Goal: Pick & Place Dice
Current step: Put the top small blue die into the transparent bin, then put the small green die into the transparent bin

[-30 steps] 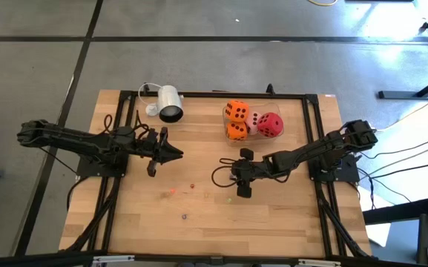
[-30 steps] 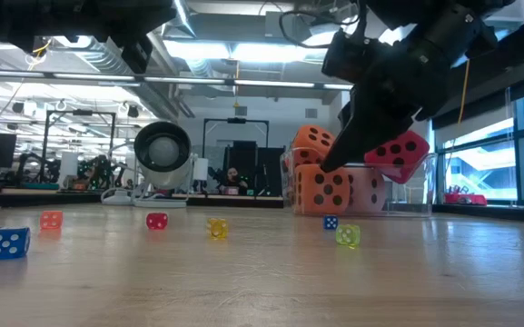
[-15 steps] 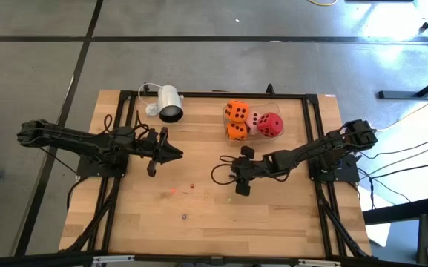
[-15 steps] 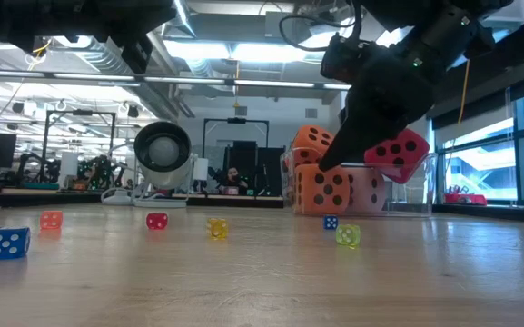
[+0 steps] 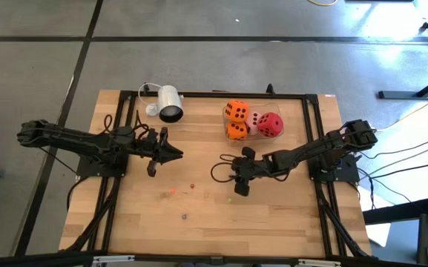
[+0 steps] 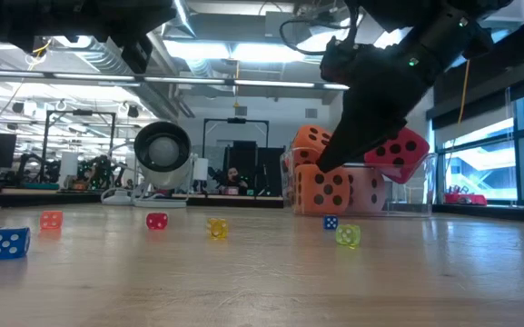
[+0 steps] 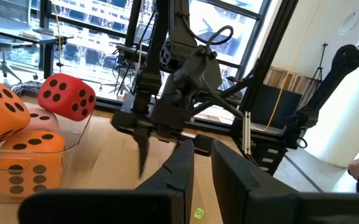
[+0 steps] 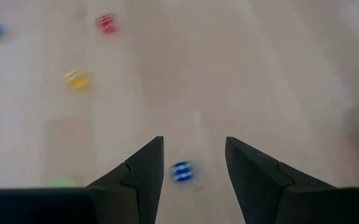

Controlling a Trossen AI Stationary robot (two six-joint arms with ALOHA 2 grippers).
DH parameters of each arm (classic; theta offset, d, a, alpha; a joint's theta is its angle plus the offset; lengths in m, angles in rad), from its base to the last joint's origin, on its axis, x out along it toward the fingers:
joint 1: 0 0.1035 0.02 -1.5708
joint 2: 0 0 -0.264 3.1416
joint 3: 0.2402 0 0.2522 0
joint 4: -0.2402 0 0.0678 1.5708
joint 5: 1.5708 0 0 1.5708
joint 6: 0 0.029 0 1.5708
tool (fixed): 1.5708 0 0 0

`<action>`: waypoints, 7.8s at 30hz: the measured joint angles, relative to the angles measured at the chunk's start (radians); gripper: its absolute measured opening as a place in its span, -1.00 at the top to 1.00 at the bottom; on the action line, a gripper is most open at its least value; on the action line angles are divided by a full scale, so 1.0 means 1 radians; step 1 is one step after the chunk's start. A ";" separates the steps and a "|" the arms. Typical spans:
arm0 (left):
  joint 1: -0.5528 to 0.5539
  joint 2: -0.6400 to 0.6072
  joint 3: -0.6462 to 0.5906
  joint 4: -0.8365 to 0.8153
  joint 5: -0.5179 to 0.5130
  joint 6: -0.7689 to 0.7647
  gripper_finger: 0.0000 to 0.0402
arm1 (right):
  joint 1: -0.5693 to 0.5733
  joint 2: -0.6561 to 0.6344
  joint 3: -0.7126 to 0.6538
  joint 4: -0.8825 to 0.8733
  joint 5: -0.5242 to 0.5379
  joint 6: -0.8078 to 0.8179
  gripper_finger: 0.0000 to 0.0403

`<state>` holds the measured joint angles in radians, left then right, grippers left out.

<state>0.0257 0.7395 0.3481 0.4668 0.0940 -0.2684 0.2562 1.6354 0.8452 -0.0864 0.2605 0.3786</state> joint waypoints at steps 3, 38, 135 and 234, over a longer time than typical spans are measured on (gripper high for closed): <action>0.000 0.000 0.000 0.000 0.000 0.000 0.76 | 0.001 0.002 0.000 0.001 -0.030 -0.020 0.15; 0.000 0.000 0.000 0.000 0.000 -0.008 0.78 | 0.020 0.193 0.002 0.086 -0.093 -0.039 0.75; 0.000 0.000 0.000 0.027 0.005 -0.024 0.84 | -0.436 -0.151 0.092 -0.314 0.122 -0.045 0.22; 0.000 0.000 0.000 0.039 0.026 -0.044 0.83 | -0.419 -0.154 0.260 -0.601 0.153 -0.158 0.22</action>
<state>0.0261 0.7395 0.3485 0.5058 0.1200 -0.3122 -0.1631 1.4815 1.1049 -0.6874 0.4138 0.2203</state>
